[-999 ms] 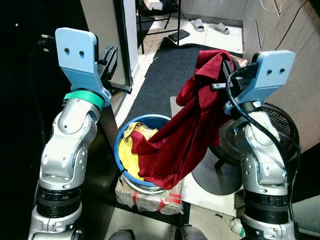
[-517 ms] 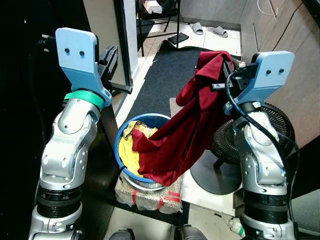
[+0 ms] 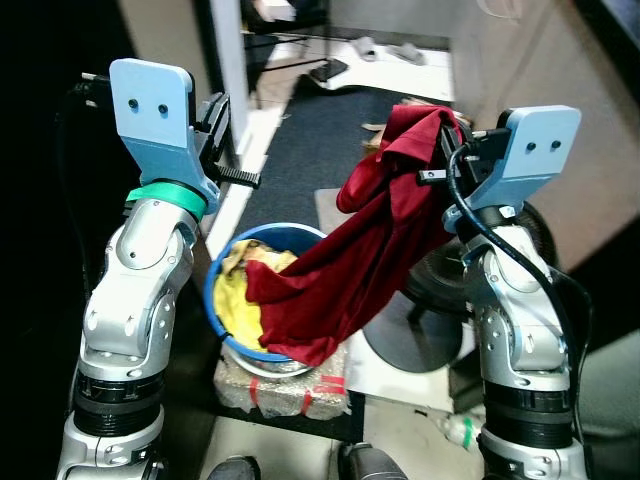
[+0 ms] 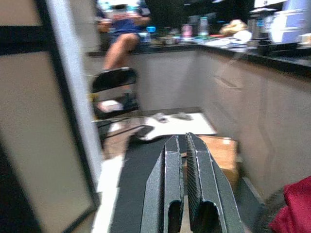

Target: Clothes washing

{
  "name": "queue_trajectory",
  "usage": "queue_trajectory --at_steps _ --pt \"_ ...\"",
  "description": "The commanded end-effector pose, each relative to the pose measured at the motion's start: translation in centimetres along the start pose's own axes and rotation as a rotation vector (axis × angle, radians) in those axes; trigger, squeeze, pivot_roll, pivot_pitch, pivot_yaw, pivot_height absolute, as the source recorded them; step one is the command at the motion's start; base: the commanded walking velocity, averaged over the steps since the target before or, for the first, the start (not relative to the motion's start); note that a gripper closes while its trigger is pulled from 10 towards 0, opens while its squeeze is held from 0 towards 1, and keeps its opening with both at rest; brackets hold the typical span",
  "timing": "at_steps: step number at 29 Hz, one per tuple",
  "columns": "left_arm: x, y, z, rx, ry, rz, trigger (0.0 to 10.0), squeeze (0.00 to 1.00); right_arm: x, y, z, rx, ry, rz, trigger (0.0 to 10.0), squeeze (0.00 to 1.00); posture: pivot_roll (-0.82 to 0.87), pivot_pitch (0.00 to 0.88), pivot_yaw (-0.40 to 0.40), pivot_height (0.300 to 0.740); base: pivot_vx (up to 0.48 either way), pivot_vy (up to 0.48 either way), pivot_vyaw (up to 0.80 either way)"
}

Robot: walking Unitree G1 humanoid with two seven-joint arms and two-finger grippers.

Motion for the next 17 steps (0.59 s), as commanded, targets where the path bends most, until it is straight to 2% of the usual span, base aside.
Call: queue_trajectory --at_steps 1,17 --pt "-0.04 -0.53 -0.09 0.019 -0.003 0.006 10.0 0.00 -0.22 -0.22 -0.16 0.009 -0.009 0.003 10.0 0.00 -0.01 0.065 0.030 0.740 0.000 0.000 -0.80" --pt "0.04 -0.80 -0.24 0.036 -0.001 0.005 10.0 0.00 -0.35 -0.36 -0.30 0.015 -0.022 0.005 10.0 0.00 -0.01 0.078 0.036 0.740 0.000 0.000 -0.80"
Point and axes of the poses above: a point about 5 cm out from each wrist's last joint towards the gripper, its own z axis pointing out of the wrist towards the gripper, its own y axis along the axis of the wrist's last joint, x = y × z, the point moved 3 cm from there along z, pointing out of the wrist towards the gripper, and after that the axes turned 4 degrees about z, right-handed, at the moved point
